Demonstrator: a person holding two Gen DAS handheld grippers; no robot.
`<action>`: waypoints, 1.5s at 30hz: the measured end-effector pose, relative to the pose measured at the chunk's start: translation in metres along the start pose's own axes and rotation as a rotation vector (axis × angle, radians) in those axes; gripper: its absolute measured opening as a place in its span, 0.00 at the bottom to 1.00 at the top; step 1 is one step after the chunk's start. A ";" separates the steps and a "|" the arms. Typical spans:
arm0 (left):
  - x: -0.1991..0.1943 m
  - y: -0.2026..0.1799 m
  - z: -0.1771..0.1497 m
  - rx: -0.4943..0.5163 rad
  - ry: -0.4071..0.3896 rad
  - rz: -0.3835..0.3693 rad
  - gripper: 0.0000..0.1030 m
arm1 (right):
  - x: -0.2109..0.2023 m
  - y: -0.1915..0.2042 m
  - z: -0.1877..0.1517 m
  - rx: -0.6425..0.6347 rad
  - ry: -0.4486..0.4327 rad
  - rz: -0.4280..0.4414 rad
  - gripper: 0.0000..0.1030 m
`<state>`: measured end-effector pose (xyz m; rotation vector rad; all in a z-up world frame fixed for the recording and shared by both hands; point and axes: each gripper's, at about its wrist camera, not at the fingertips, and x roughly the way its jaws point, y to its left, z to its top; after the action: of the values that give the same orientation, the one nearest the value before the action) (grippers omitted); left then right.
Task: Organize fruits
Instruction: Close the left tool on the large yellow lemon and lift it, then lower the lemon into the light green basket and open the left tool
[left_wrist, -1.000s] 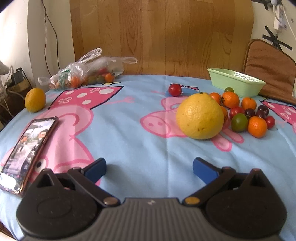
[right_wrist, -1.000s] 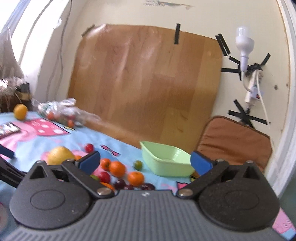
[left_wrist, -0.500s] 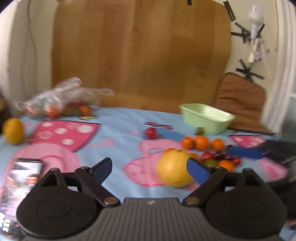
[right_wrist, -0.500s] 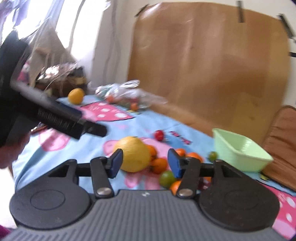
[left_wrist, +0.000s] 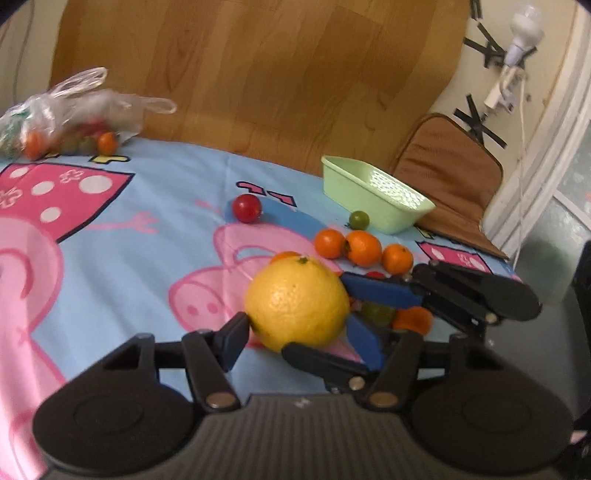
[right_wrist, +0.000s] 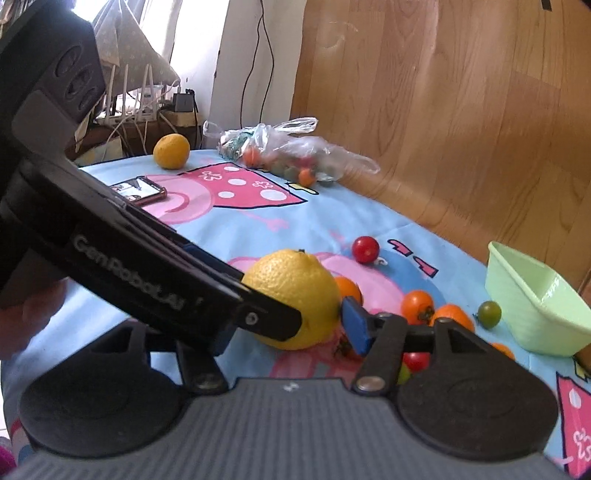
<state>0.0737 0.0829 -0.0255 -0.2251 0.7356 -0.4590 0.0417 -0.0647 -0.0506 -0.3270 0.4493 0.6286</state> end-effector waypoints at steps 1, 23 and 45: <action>-0.003 -0.003 0.001 0.001 -0.001 0.005 0.58 | -0.004 -0.001 -0.001 0.014 -0.009 0.007 0.60; 0.210 -0.155 0.142 0.282 0.050 -0.119 0.53 | -0.010 -0.215 -0.015 0.224 -0.087 -0.402 0.41; 0.020 -0.086 0.054 0.190 -0.166 -0.037 0.64 | -0.117 -0.131 -0.059 0.472 -0.200 -0.247 0.43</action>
<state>0.0960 -0.0003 0.0324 -0.0978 0.5222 -0.5352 0.0222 -0.2469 -0.0223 0.1289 0.3453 0.2955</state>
